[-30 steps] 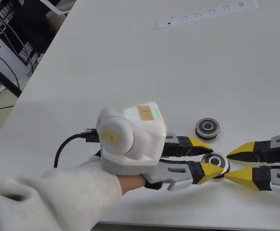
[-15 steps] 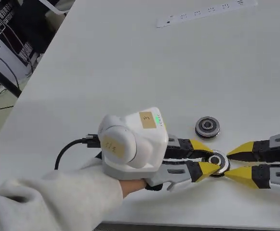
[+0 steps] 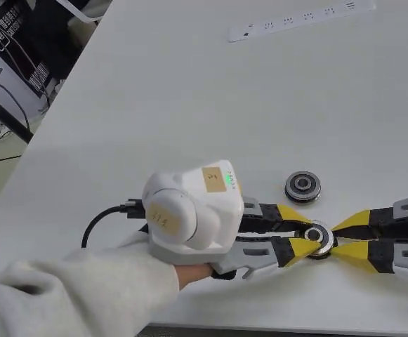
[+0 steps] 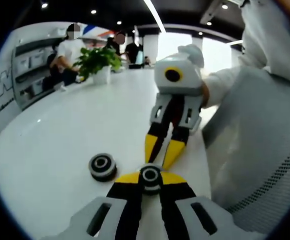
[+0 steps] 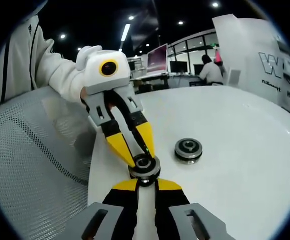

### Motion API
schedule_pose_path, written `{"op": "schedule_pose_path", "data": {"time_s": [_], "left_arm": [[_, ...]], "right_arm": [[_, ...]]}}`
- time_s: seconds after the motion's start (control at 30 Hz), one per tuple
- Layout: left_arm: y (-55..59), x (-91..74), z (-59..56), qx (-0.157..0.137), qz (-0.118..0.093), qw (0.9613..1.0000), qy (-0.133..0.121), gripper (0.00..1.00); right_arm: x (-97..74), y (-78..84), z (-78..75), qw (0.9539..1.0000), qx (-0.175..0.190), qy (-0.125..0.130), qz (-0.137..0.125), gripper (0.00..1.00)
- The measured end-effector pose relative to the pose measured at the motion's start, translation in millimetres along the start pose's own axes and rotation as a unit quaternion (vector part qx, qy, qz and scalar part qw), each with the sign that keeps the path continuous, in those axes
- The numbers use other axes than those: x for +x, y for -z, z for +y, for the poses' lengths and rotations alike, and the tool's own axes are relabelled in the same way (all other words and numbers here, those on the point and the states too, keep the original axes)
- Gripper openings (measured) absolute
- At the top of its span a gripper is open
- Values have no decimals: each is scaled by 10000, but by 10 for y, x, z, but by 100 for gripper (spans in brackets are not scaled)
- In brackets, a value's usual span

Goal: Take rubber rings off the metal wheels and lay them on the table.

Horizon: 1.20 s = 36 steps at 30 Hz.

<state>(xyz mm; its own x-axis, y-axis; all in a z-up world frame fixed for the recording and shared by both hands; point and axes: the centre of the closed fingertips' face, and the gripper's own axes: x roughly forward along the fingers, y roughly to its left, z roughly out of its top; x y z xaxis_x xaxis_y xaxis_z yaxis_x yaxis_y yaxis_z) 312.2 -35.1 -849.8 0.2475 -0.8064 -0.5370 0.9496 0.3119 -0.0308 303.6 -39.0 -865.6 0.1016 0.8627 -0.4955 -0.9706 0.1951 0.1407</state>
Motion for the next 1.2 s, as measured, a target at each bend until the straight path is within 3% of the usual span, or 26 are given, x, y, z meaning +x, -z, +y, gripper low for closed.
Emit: {"op": "schedule_pose_path", "data": {"time_s": [0.23,0.37,0.63,0.73,0.77,0.8,0.87,0.93,0.97,1.0,1.07,1.2], "left_arm": [[-6,1,5,89,-16,10000,-6,14],[-10,5,5,127,-26,9999,-11,13],[-11,3,1,152,-28,9999,-6,13],[-6,-5,19,138,-25,9999,-43,13],[-5,-7,21,134,-29,9999,-40,13],[-4,-9,19,127,-38,9999,-31,13],[-5,-8,18,147,-45,9999,-30,13],[-4,-10,17,150,-42,9999,-28,13],[-3,-11,19,159,-39,9999,-36,13],[-3,-12,19,156,-42,9999,-37,13],[-3,-12,23,161,-52,9998,-57,13],[-4,-12,20,161,-59,9998,-53,13]], "right_arm": [[-7,5,6,9999,-169,28,18,7],[-13,3,-54,9993,-325,174,35,0],[-15,16,-39,9997,-158,173,21,0],[-1,10,-51,9994,-231,245,-118,0],[3,4,-39,9994,47,297,-185,0],[-4,5,-55,9995,-168,234,-146,0],[-3,2,-55,9996,-26,244,-146,0],[-1,7,-60,9986,422,302,-63,0],[2,-2,-75,9989,361,297,-93,0],[-1,2,-79,9977,586,315,-124,0],[-2,0,-96,9927,1124,347,-263,0],[-7,7,-106,9849,1662,322,-361,0]]}}
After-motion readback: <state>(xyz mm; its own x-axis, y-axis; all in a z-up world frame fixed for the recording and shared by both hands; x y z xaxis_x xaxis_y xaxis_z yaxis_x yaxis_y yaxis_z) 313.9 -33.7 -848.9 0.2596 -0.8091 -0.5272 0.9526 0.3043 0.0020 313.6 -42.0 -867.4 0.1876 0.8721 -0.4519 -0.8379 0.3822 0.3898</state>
